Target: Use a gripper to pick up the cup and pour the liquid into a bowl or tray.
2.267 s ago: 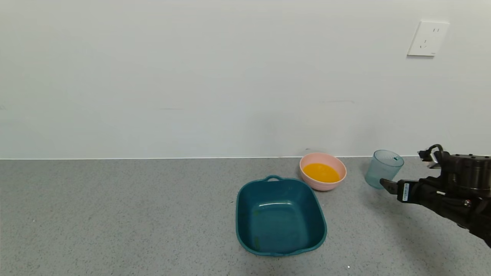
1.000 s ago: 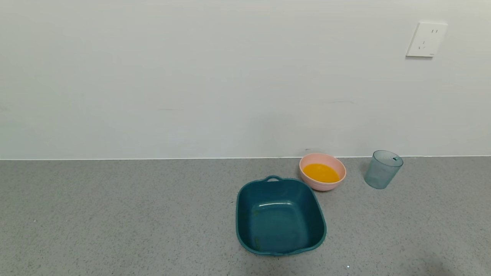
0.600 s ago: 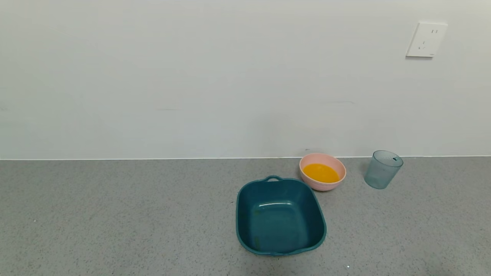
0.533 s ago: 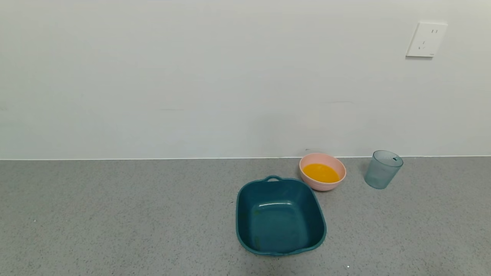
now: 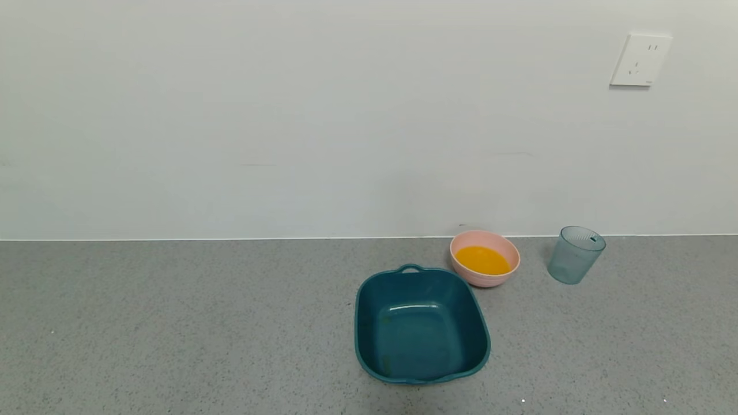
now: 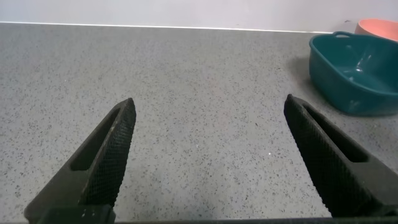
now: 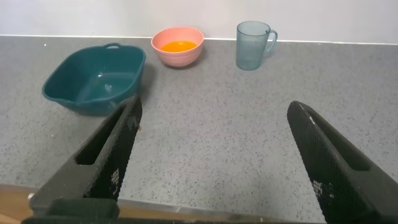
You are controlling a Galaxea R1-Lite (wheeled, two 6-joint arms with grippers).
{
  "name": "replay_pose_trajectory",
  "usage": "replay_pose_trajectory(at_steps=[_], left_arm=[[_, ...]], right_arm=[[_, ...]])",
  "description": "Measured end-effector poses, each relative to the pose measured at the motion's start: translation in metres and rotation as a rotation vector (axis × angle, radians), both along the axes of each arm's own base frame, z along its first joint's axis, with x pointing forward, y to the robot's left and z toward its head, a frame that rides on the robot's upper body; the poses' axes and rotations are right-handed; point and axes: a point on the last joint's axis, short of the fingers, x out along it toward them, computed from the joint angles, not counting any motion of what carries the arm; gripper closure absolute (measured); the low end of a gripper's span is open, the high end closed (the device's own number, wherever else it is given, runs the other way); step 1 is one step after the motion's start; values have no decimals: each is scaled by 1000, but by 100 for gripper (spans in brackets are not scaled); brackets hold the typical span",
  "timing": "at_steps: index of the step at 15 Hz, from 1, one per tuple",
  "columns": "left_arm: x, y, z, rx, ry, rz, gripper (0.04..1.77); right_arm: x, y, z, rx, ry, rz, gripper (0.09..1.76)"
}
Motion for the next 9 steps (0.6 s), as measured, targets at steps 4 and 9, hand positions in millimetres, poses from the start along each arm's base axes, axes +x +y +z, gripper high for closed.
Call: replay_pose_trajectory(at_steps=[4,9], left_arm=[[0,0,0,0,0,0,9],[0,0,0,0,0,0,9]], right_arm=[[-2,-1,-25,-3,-25,-40,15],[14,-1,-52,-15,-101,-55,15]])
